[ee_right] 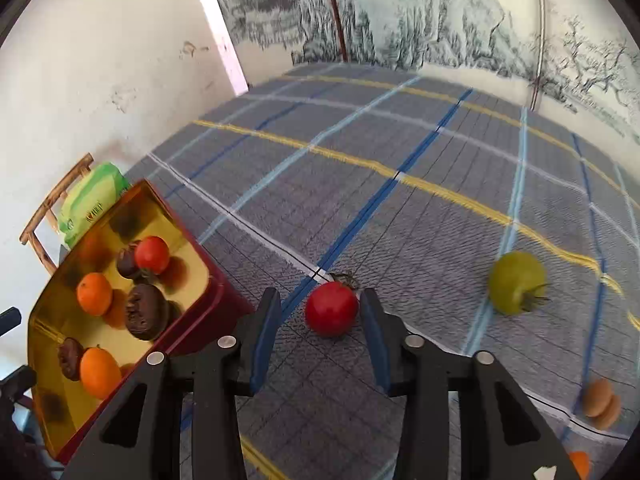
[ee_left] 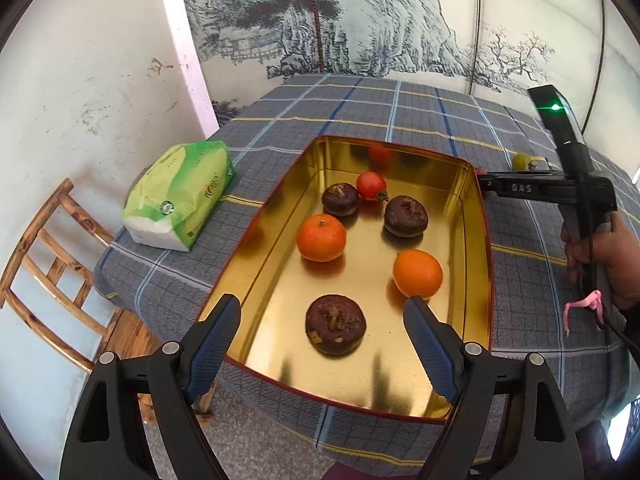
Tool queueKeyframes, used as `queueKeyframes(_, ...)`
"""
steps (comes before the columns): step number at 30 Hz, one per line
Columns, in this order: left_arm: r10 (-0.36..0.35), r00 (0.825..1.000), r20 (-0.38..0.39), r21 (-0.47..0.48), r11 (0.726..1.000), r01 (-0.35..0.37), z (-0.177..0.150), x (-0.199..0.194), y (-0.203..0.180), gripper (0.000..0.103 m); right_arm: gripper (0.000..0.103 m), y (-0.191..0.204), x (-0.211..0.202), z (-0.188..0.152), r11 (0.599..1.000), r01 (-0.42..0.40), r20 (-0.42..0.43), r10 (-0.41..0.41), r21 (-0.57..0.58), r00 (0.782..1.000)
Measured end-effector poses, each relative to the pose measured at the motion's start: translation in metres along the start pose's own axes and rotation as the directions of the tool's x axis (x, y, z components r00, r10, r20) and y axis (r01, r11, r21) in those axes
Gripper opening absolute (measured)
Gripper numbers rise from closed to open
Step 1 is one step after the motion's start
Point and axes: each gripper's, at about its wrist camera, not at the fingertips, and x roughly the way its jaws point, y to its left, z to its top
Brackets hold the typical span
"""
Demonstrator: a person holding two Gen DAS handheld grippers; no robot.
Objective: Organize fruits
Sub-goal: 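Move the right gripper to the red tomato and grasp it, then reach the left gripper toward the green tomato while the right gripper lifts the red tomato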
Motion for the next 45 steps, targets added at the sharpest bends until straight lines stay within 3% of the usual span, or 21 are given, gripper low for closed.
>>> queueKeyframes(4, -0.011, 1.000, -0.007, 0.014, 1.000, 0.011, 0.002, 0.001, -0.007, 0.084, 0.024, 0.002, -0.005, -0.008, 1.000, 0.014, -0.009, -0.014, -0.025, 1.000)
queueKeyframes(9, -0.026, 1.000, 0.008, 0.061, 0.998, 0.025, 0.005, -0.006, -0.025, 0.084, 0.024, -0.016, -0.064, -0.044, 1.000, 0.017, 0.058, -0.016, -0.008, 0.998)
queueKeyframes(13, -0.061, 0.998, 0.007, 0.101, 0.993, 0.060, 0.009, -0.010, -0.047, 0.084, 0.025, -0.060, -0.119, -0.084, 0.994, 0.076, 0.095, -0.083, 0.078, 0.992)
queueKeyframes(18, -0.162, 0.987, -0.003, 0.169, 0.972, 0.160, 0.017, -0.017, -0.084, 0.084, 0.025, -0.116, -0.167, -0.120, 0.964, 0.211, 0.103, -0.229, 0.165, 0.968)
queueKeyframes(24, -0.343, 0.937, -0.059, 0.253, 0.903, 0.347, 0.042, -0.014, -0.141, 0.084, 0.025, -0.175, -0.187, -0.157, 0.913, 0.302, 0.072, -0.333, 0.274, 0.940)
queueKeyframes(30, -0.459, 0.878, -0.137, 0.304, 0.824, 0.479, 0.076, 0.001, -0.200, 0.084, 0.025, -0.196, -0.185, -0.174, 0.902, 0.289, 0.060, -0.324, 0.321, 0.944)
queueKeyframes(32, -0.476, 0.867, -0.145, 0.333, 0.802, 0.496, 0.087, 0.007, -0.218, 0.084, 0.025, -0.200, -0.183, -0.177, 0.902, 0.283, 0.056, -0.317, 0.327, 0.947)
queueKeyframes(39, -0.440, 0.882, -0.166, 0.380, 0.797, 0.469, 0.120, 0.046, -0.256, 0.084, 0.025, -0.209, -0.182, -0.184, 0.902, 0.235, 0.066, -0.276, 0.362, 0.959)
queueKeyframes(45, -0.404, 0.902, -0.150, 0.375, 0.821, 0.430, 0.150, 0.086, -0.263, 0.084, 0.025, -0.214, -0.183, -0.188, 0.905, 0.197, 0.077, -0.243, 0.378, 0.967)
